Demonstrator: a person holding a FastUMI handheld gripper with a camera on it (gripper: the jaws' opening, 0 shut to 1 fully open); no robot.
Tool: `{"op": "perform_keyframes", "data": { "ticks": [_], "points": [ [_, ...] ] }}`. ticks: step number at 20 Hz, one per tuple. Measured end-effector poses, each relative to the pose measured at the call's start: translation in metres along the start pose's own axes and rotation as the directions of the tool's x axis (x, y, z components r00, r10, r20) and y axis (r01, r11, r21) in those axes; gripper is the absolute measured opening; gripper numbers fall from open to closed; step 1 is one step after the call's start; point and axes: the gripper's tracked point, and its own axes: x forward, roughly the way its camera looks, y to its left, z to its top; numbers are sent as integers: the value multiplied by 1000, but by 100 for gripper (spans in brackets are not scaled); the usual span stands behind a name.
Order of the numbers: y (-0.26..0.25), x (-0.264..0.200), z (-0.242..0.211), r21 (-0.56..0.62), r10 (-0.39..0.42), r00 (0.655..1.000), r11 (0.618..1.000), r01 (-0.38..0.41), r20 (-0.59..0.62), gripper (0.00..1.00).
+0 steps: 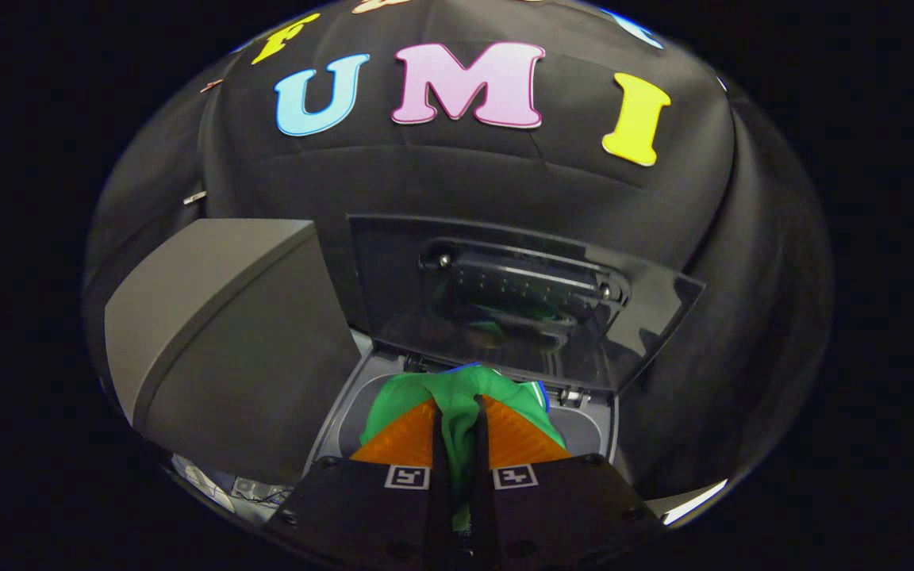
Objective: Put the clothes into the washing machine and then close the washing machine lid.
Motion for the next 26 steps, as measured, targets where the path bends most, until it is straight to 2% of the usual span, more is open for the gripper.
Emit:
{"op": "perform_keyframes", "data": {
  "ticks": [4,7,11,16,23,26],
  "points": [
    [-9,20,-26,61,-15,997,998,20,-82,14],
    [-18,44,-41,55,-23,992,998,30,-122,14],
    [-20,68,-70,168,-6,972,985,47,-237,14],
    [-26,89,-93,115,-60,959,989,95,-276,14],
    [-17,93,-119,70,-74,933,992,105,-353,14],
    [-17,94,-121,63,-81,935,992,109,-346,14]
  ]
}}
